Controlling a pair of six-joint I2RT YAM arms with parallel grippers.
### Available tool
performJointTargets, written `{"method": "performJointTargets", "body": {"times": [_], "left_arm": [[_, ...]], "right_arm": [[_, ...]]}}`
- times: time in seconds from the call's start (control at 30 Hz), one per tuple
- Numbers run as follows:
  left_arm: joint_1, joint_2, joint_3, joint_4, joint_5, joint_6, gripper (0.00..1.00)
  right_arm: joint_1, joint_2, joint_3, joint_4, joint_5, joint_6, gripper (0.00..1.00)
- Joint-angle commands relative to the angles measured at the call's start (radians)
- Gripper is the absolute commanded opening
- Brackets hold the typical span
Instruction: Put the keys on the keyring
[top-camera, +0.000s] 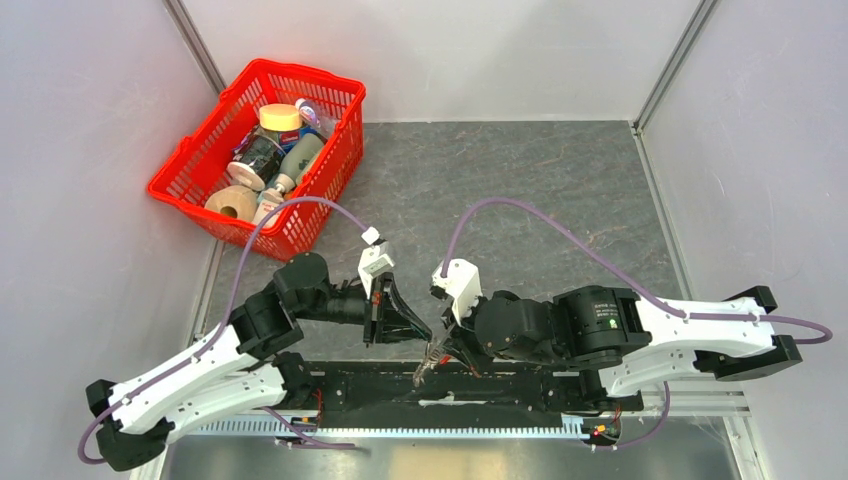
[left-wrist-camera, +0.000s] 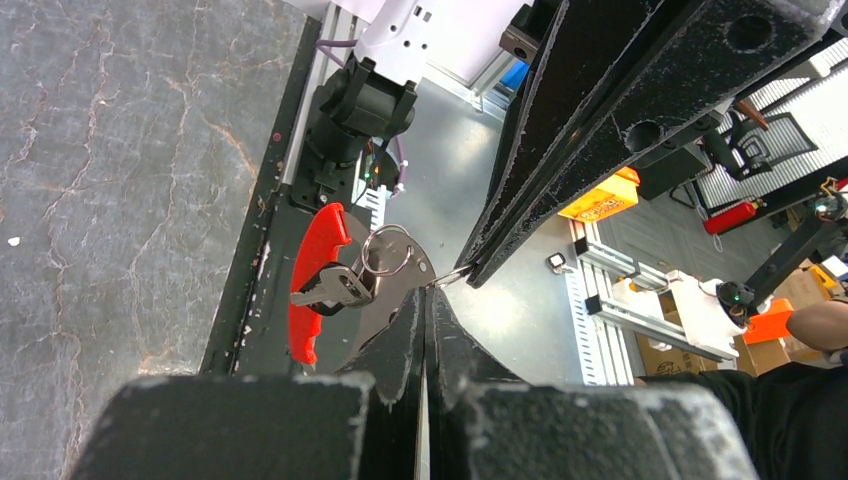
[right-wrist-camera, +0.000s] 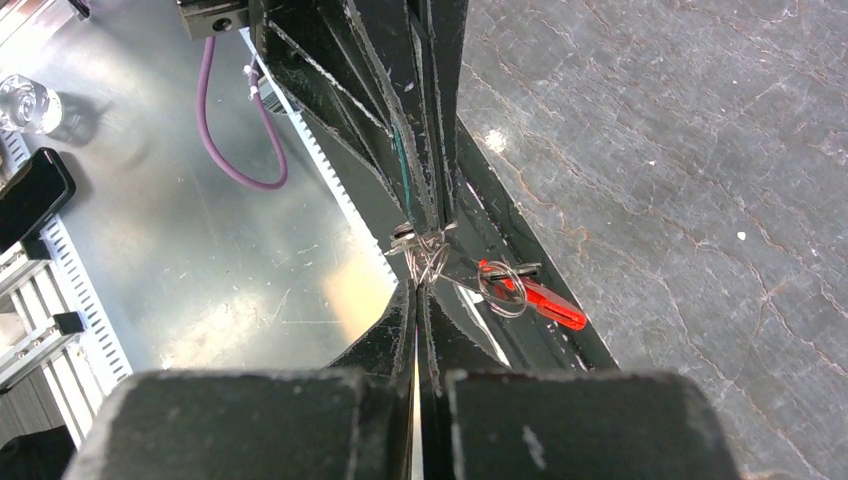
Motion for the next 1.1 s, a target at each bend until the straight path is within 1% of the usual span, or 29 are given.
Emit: {"method": "performJointTargets", "body": {"times": [0.0,0.37,0.63,0.9,1.07], "left_arm": [[0.002,0.009,0.028,0.045,-0.008,0.027,0.02],[0.002,0.026,0.023,0.081,0.013,0.011,0.02],[0.002,0.039,0.014,0.115,0.041,-0.002,0.02],[0.002,0.03,-0.009,0.179,0.078,-0.023,0.02],[0.002,0.021,-0.028,0.233,0.116,-0.045,0.02]], "right_arm": [[0.003,-0.044,0.001,0.085,-0.05,-0.027,0.0],[0.005,-0.048,0.0,0.093,-0.064,-0.065,0.0],[0.006,-0.073,-0.011,0.143,-0.079,-0.113,0.0],[0.006,-0.094,-0.003,0.16,-0.094,-0.16,0.0],[0.006,-0.118,-0.037,0.194,-0.105,-0.201,0.0]]}}
